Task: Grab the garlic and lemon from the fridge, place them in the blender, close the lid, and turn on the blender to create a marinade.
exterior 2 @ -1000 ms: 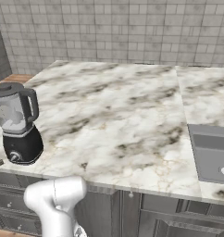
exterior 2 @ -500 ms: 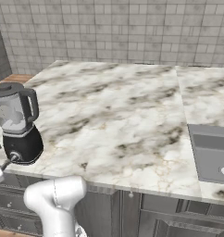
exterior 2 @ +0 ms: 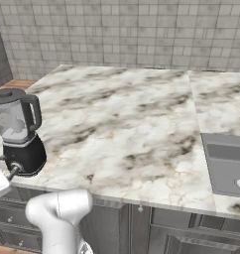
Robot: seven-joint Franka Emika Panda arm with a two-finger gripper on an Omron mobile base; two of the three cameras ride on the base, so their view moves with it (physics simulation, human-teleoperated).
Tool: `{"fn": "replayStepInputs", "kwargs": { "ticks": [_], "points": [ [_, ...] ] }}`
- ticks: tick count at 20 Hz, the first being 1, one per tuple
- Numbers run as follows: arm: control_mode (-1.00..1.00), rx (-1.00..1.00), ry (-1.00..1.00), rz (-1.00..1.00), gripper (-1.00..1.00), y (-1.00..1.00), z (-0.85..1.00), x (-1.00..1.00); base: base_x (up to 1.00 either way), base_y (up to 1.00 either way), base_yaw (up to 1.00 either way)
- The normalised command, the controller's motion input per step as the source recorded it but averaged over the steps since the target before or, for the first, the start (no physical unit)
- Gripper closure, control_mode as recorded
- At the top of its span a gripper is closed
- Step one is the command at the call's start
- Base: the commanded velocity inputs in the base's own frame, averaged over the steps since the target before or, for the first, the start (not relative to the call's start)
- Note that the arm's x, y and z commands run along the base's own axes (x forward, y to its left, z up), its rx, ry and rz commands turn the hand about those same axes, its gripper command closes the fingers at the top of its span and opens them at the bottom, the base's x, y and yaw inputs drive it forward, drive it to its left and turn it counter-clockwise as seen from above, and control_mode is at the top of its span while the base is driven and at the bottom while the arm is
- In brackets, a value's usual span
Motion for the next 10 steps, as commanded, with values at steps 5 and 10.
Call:
{"fn": "replayStepInputs", "kwargs": {
  "ticks": [5,10],
  "points": [
    [-1.0,0.0,-0.04,0.0,-1.0,0.14,-0.28,0.36,0.0,0.0,0.0],
    [-1.0,0.0,-0.03,0.0,-1.0,0.18,-0.3,0.35,0.0,0.0,0.0]
  ]
}}
